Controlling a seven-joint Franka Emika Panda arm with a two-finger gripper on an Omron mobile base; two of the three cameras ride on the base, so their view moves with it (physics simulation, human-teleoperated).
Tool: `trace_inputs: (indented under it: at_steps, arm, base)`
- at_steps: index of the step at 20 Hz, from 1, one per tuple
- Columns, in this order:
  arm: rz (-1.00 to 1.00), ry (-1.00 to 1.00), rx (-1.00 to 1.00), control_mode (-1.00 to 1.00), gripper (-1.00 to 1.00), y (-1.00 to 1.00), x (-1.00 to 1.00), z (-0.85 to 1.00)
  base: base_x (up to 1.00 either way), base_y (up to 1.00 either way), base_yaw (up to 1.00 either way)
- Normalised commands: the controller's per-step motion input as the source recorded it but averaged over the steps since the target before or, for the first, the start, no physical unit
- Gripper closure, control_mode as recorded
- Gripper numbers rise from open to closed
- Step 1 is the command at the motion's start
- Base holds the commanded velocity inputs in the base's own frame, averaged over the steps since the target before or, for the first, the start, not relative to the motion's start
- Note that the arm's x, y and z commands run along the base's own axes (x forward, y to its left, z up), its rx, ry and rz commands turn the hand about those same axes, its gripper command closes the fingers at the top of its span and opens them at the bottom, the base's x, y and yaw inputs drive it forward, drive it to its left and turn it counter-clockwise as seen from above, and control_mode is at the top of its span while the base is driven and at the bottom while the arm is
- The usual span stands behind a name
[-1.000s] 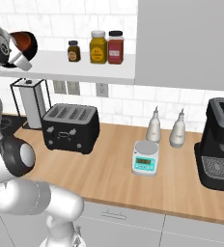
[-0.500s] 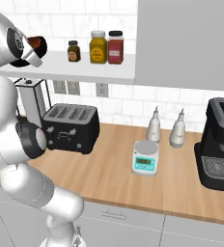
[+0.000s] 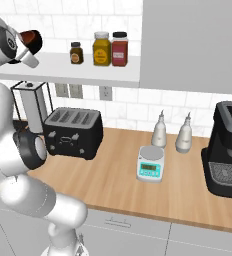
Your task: Pick up the bowls on the counter and stack them on top of one another in the open cabinet. Place the smaller bowl on top of the larger bowl.
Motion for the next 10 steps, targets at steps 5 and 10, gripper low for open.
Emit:
trace_inputs:
  at_steps: [5, 10]
  arm:
    - [-0.01, -0.04, -0.03, -1.0, -1.0, -0.28, -0.32, -0.18]
    - [-0.02, 0.17, -0.11, -1.0, -1.0, -0.09, 0.37, -0.46]
  base:
    - [0.0, 0.0, 0.0]
    - [0.0, 0.0, 0.0]
